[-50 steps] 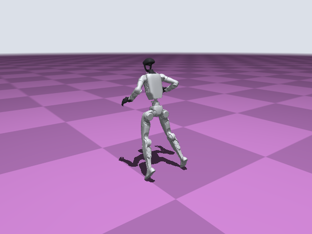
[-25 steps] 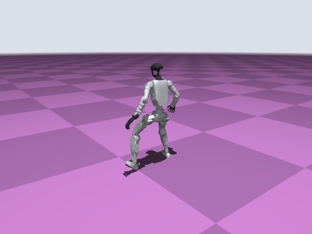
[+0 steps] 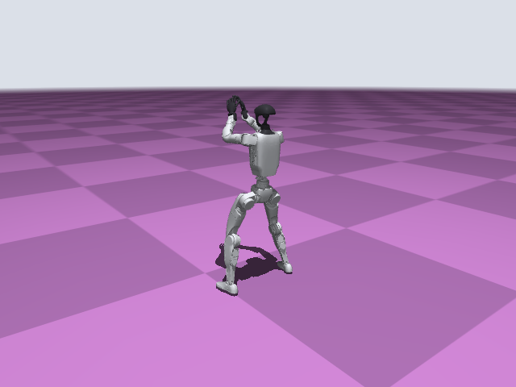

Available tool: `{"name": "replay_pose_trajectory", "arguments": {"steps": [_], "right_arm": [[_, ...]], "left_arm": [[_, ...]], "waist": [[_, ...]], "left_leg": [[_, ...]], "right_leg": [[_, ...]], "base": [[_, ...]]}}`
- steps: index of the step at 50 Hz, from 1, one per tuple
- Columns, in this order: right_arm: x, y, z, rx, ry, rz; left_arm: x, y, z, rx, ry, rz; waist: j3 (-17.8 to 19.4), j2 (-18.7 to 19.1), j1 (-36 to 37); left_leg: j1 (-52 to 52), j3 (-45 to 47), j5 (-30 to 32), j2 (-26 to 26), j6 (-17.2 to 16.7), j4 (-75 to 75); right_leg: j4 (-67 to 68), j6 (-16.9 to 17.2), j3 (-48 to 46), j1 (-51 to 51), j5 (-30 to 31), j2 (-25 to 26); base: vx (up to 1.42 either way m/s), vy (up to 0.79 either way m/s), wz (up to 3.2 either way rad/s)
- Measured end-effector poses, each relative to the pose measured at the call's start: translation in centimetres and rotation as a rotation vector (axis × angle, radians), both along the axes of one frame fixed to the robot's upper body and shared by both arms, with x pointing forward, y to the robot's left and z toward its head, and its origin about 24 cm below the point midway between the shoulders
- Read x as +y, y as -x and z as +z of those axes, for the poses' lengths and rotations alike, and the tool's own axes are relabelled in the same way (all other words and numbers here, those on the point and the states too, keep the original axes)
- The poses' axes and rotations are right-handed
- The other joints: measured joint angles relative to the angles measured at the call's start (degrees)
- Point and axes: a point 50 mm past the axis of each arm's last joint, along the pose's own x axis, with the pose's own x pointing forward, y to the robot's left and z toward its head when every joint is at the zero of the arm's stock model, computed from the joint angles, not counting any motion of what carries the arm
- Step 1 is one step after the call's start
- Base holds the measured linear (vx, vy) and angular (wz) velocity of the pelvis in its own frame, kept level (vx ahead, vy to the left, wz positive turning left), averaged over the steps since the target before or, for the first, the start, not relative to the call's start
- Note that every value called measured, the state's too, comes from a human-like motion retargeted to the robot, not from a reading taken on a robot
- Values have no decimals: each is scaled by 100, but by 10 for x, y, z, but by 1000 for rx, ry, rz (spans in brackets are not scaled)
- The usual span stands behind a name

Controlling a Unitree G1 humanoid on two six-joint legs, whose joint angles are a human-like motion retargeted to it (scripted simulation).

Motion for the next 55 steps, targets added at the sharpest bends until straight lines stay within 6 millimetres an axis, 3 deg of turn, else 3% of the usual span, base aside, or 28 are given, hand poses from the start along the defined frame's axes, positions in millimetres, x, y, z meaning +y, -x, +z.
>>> {"name": "replay_pose_trajectory", "arguments": {"steps": [3, 7, 12, 18, 22, 25, 29, 32, 35, 37, 39, 41, 43, 45, 50, 55], "right_arm": [[-4, 30, 9, -149, 9, 48], [-21, 62, -13, -270, 69, 75], [-64, 81, -89, -219, 161, -9], [-135, 115, -195, 205, 119, -132], [-165, 145, -234, 436, 46, -214], [-178, 155, -253, 541, 0, -273], [-190, 146, -286, 685, -19, -375], [-197, 125, -330, 854, -31, -434], [-197, 111, -396, 1134, -78, -461], [-196, 113, -448, 1392, -127, -478], [-196, 125, -495, 1681, -155, -497], [-199, 145, -527, 1960, -138, -502], [-206, 166, -541, 2155, -95, -504], [-212, 181, -546, 2208, -91, -532], [-213, 203, -547, 2026, -435, -631], [-202, 226, -555, 2007, -656, -641]], "left_arm": [[17, 24, 1, -120, 13, -22], [50, 44, -26, -183, 4, -8], [98, 55, -102, -45, 6, 13], [170, 95, -199, 318, 128, 140], [207, 129, -241, 528, 222, 277], [224, 143, -261, 634, 308, 348], [233, 136, -295, 786, 441, 392], [233, 114, -334, 951, 437, 441], [228, 94, -391, 1206, 352, 504], [221, 93, -441, 1444, 302, 540], [213, 105, -488, 1709, 225, 567], [209, 128, -523, 1968, 80, 576], [210, 154, -543, 2163, -88, 579], [215, 176, -551, 2245, -165, 611], [220, 198, -552, 2150, 121, 731], [216, 221, -557, 2154, 390, 765]], "waist": [[-51, 0, -9], [51, -13, -43], [315, -22, -64], [577, -52, -10], [602, -115, 18], [530, -134, 70], [388, -175, 167], [334, -215, 207], [241, -222, 216], [151, -240, 193], [59, -267, 158], [-14, -283, 128], [-37, -286, 109], [-10, -295, 93], [151, -354, 119], [216, -397, 154]], "left_leg": [[112, 111, 254, -51, -24, -573], [167, 233, 398, -102, -71, -1025], [179, 332, 417, -141, -74, -1334], [198, 504, 160, -125, -163, -1569], [219, 536, 252, -165, -179, -1653], [243, 540, 311, -168, -161, -1663], [324, 596, 341, -187, -115, -1679], [389, 626, 296, -230, -73, -1674], [417, 614, 277, -222, -73, -1665], [421, 598, 278, -231, -66, -1672], [426, 586, 277, -243, -54, -1692], [425, 577, 257, -241, -41, -1697], [421, 574, 229, -227, -29, -1680], [430, 581, 216, -211, -22, -1678], [470, 636, 204, -174, -50, -1719], [480, 693, 190, -136, -37, -1762]], "right_leg": [[-582, 92, -87, 95, 292, 2], [-1085, 164, -166, 153, 485, -17], [-1377, 221, -240, 173, 332, -34], [-1487, 368, -360, 123, -127, -50], [-1608, 413, -333, 129, 32, -73], [-1708, 414, -301, 162, 198, -58], [-1723, 414, -229, 176, 317, -69], [-1682, 412, -206, 211, 234, -119], [-1652, 400, -242, 254, 196, -122], [-1670, 396, -271, 277, 304, -136], [-1714, 387, -307, 308, 403, -149], [-1743, 374, -340, 333, 406, -149], [-1736, 366, -351, 340, 370, -138], [-1727, 364, -351, 342, 358, -123], [-1796, 397, -360, 364, 371, -87], [-1904, 408, -358, 369, 370, -41]], "base": [[7, 3, -7], [1, 1, -2], [0, 0, 0], [8, 4, -4], [11, 3, -7], [11, 0, -13], [9, 1, -14], [7, 2, -3], [6, 0, 7], [6, -1, 12], [6, -1, 12], [7, -1, 7], [7, -1, 1], [8, -1, -3], [8, -2, -7], [6, -1, -9]]}}
